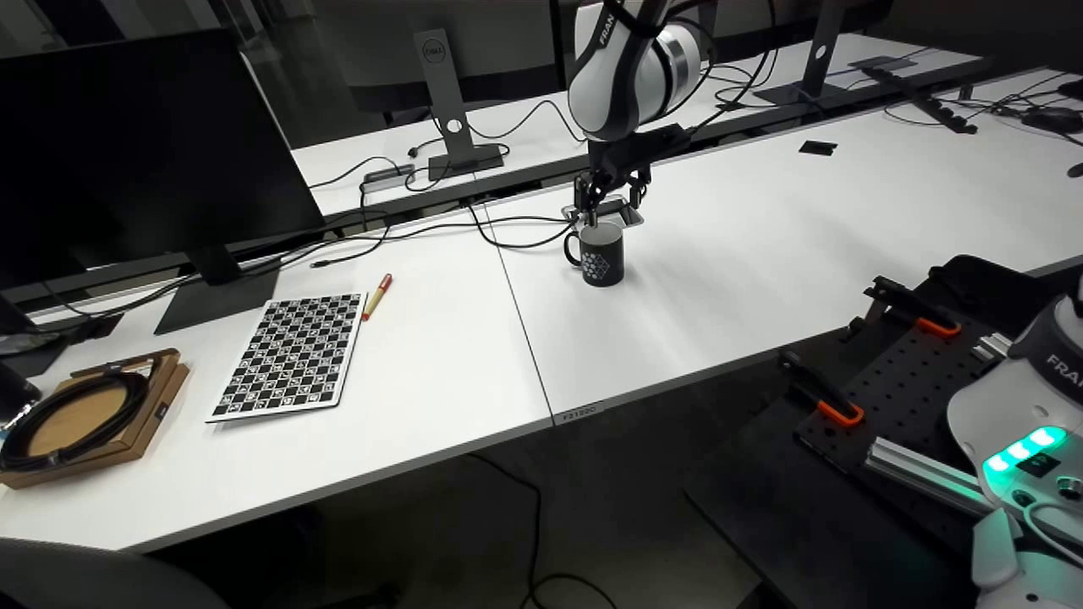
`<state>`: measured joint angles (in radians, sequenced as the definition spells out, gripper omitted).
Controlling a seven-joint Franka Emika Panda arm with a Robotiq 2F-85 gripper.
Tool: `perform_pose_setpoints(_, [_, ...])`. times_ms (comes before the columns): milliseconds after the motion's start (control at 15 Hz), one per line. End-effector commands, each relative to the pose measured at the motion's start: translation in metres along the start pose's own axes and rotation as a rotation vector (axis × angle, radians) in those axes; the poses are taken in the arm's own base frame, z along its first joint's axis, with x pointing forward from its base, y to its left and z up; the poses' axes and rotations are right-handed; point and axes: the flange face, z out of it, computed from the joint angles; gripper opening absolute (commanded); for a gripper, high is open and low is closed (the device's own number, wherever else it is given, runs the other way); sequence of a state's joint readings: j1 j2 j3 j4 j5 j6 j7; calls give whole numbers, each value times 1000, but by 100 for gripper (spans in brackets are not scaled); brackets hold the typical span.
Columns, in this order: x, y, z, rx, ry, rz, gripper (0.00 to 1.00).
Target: Slide the mug to the right
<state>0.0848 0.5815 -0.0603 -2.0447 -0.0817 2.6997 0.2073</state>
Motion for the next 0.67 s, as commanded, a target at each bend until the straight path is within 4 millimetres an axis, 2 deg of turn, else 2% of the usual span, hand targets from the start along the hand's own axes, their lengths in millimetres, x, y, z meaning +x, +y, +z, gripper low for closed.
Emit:
perform_pose_setpoints(0, [1,1,19,-1,25,35,100])
perform_pose_setpoints(333, [-4,2,42,-8,8,56,100])
perform_pose_setpoints(400, [-4,1,45,-5,7,61,94])
perform_pose_setpoints(467, [-4,1,47,-4,6,63,72])
perform_pose_setpoints(600, [-3,-1,48,-1,7,69,67])
